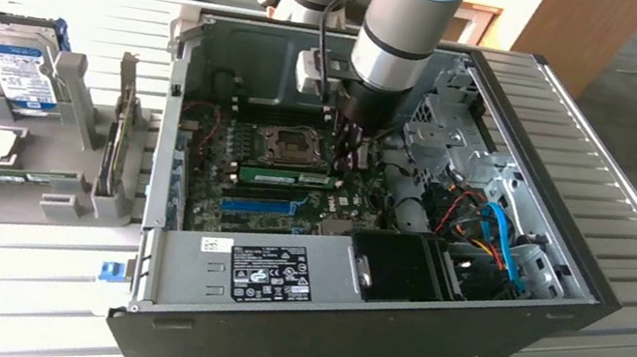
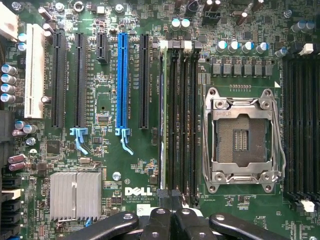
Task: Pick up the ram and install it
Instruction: 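Press down the ram until it locks into place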
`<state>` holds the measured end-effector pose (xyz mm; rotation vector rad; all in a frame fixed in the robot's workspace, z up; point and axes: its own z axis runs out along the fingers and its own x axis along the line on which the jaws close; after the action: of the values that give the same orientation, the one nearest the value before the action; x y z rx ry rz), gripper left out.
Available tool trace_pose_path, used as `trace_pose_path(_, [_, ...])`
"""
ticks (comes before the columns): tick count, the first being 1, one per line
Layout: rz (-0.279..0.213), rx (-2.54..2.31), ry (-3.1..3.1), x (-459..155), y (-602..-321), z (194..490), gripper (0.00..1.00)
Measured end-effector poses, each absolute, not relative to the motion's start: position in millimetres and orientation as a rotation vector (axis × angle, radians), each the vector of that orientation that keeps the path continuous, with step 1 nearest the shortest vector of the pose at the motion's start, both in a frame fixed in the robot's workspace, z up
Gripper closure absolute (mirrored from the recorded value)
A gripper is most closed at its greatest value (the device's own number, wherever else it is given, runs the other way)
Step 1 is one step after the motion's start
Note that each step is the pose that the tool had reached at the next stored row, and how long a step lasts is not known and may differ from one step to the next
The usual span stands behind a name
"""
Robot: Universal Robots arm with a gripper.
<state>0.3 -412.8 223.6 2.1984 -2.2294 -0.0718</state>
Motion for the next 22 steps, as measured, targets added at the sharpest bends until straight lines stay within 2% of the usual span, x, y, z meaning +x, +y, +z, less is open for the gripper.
trace_pose_path(13, [-0.073,2.199,-2.230,0,-413,224,0.89])
trace_pose_path(22, [-0.073,2.198,-2.229,0,-413,235,0.89])
